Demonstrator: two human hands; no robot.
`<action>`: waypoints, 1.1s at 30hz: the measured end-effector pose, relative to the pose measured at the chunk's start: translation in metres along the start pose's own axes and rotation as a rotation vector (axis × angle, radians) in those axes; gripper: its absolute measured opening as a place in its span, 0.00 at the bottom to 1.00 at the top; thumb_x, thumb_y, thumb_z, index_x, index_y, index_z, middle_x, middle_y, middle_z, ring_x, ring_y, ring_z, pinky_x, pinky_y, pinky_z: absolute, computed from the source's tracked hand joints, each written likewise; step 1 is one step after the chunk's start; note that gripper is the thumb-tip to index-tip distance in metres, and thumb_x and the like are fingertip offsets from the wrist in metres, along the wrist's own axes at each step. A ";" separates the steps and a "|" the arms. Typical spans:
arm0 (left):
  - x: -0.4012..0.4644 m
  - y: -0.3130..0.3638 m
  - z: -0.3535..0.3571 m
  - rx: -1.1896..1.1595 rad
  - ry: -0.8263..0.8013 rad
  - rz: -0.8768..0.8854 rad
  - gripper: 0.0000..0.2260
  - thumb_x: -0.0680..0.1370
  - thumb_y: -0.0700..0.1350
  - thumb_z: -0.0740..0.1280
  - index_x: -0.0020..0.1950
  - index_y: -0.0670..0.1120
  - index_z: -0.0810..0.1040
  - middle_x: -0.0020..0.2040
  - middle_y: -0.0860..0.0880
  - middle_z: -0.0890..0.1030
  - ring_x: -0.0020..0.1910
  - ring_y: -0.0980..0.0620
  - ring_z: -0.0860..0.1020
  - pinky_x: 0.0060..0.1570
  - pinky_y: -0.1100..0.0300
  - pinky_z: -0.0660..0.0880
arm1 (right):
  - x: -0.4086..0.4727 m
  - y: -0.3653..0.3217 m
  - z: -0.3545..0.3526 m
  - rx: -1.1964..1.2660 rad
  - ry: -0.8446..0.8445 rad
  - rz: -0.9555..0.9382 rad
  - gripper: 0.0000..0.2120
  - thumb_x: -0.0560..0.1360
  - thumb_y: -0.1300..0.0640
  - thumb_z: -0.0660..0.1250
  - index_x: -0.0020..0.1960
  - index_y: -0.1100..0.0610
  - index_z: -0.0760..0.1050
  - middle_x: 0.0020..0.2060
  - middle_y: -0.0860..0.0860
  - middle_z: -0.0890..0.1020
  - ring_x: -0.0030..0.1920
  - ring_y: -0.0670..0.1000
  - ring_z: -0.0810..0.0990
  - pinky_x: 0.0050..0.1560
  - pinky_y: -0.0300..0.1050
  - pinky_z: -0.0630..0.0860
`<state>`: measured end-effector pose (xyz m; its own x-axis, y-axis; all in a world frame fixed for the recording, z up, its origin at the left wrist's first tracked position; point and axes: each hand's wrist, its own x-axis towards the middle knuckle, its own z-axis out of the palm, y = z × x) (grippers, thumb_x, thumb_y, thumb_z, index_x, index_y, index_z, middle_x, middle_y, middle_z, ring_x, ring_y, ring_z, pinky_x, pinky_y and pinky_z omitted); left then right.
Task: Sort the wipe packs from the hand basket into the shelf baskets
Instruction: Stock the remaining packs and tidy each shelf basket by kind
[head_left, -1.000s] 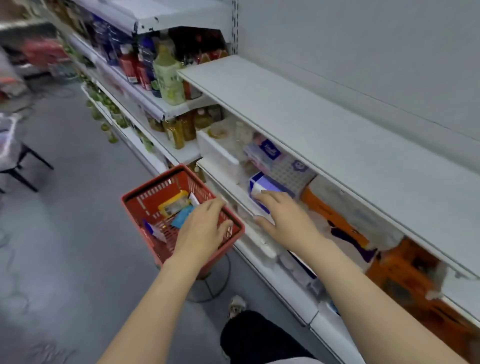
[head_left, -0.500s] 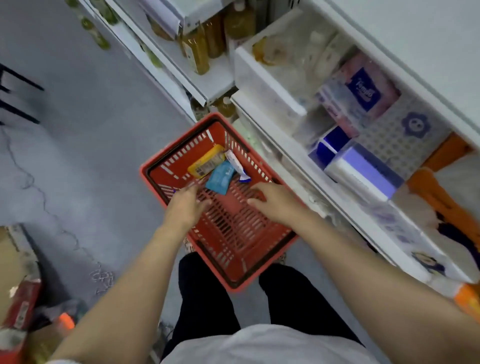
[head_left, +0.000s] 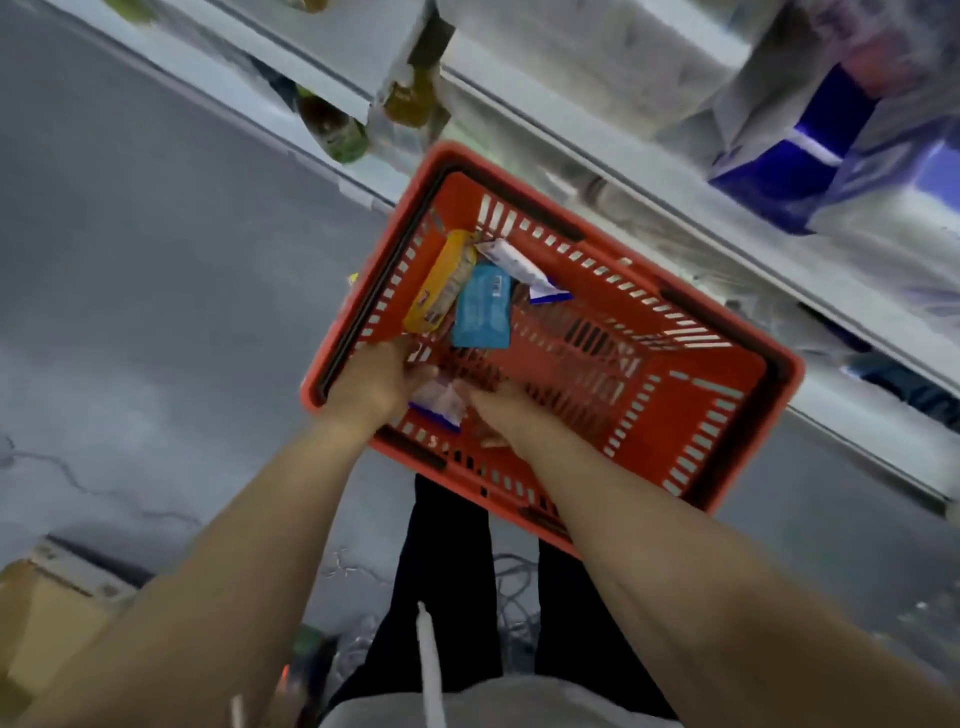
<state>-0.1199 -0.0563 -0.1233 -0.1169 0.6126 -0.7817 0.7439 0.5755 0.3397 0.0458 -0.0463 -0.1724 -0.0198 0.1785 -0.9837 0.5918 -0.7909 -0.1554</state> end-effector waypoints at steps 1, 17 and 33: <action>0.004 -0.002 -0.002 -0.003 -0.015 0.005 0.18 0.80 0.54 0.64 0.66 0.48 0.76 0.63 0.46 0.79 0.61 0.45 0.77 0.61 0.51 0.72 | 0.006 -0.004 0.010 0.005 0.021 0.046 0.22 0.71 0.35 0.70 0.53 0.51 0.72 0.47 0.52 0.79 0.41 0.50 0.77 0.36 0.42 0.77; 0.030 0.007 0.009 -0.781 -0.080 -0.262 0.11 0.78 0.40 0.68 0.60 0.43 0.78 0.58 0.41 0.81 0.55 0.45 0.81 0.54 0.49 0.78 | 0.021 -0.009 -0.019 0.596 -0.029 -0.191 0.11 0.72 0.56 0.75 0.54 0.53 0.83 0.49 0.50 0.86 0.47 0.48 0.84 0.43 0.42 0.79; 0.037 0.010 0.036 -1.059 0.124 -0.426 0.14 0.80 0.38 0.65 0.66 0.43 0.75 0.62 0.43 0.79 0.59 0.44 0.79 0.57 0.46 0.78 | 0.093 -0.061 -0.027 0.192 0.385 -0.166 0.23 0.71 0.51 0.76 0.63 0.56 0.77 0.60 0.54 0.82 0.56 0.55 0.82 0.57 0.52 0.80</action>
<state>-0.0930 -0.0471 -0.1672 -0.3343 0.2742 -0.9017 -0.2913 0.8798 0.3755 0.0296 0.0345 -0.2519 0.2208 0.4876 -0.8447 0.4451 -0.8210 -0.3576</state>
